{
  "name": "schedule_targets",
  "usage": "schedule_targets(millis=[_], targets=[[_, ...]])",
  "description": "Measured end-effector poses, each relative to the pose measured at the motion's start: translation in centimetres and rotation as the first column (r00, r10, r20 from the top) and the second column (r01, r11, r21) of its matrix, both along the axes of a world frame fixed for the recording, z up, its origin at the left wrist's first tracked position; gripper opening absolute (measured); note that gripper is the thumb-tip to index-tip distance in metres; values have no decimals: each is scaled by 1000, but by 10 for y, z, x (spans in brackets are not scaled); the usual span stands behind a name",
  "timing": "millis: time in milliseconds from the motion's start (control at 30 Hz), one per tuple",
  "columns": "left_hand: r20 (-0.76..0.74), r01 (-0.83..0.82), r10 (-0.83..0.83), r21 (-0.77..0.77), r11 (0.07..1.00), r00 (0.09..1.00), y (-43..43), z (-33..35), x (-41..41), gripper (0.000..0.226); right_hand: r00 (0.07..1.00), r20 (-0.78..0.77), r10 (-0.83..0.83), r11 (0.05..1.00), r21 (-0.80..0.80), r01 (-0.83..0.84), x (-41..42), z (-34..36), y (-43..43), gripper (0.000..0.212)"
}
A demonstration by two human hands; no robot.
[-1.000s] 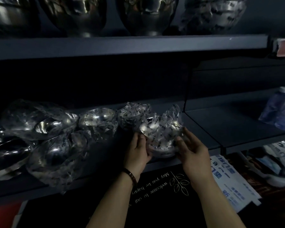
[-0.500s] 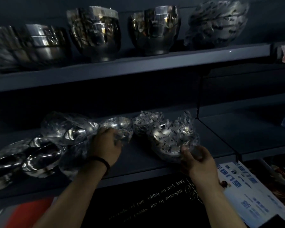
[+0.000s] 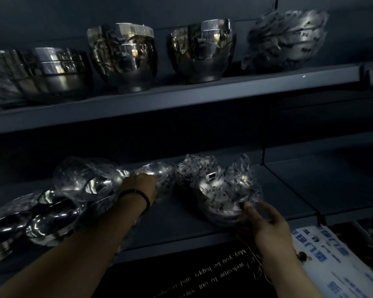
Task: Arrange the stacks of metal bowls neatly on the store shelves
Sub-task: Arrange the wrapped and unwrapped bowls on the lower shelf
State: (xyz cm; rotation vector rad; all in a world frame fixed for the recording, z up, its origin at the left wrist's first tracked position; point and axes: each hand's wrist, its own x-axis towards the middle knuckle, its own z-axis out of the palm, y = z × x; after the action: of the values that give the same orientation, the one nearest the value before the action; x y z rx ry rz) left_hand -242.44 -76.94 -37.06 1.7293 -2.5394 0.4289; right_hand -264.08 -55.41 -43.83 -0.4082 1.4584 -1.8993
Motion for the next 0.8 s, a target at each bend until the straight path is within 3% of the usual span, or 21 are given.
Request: schedule_targets(millis=[200,500,600,800], targets=[[-66,29,-27,24,999,997,-2,-3,2,33,998,67,11,1000,22,-12,-4,-3,-2,34],[-304,67,-79,-49,997,949,15,33,15,26,996,57,64,997,44,-66,1,9,3,54],[-308,47,-79,-110,993,948,24,49,16,11,995,35,93,990,103,-96,10,8,1,72],[-316,79,-138,-194,978,939,55,74,16,11,995,50,81,991,103,-85,-2,-17,-9,112]])
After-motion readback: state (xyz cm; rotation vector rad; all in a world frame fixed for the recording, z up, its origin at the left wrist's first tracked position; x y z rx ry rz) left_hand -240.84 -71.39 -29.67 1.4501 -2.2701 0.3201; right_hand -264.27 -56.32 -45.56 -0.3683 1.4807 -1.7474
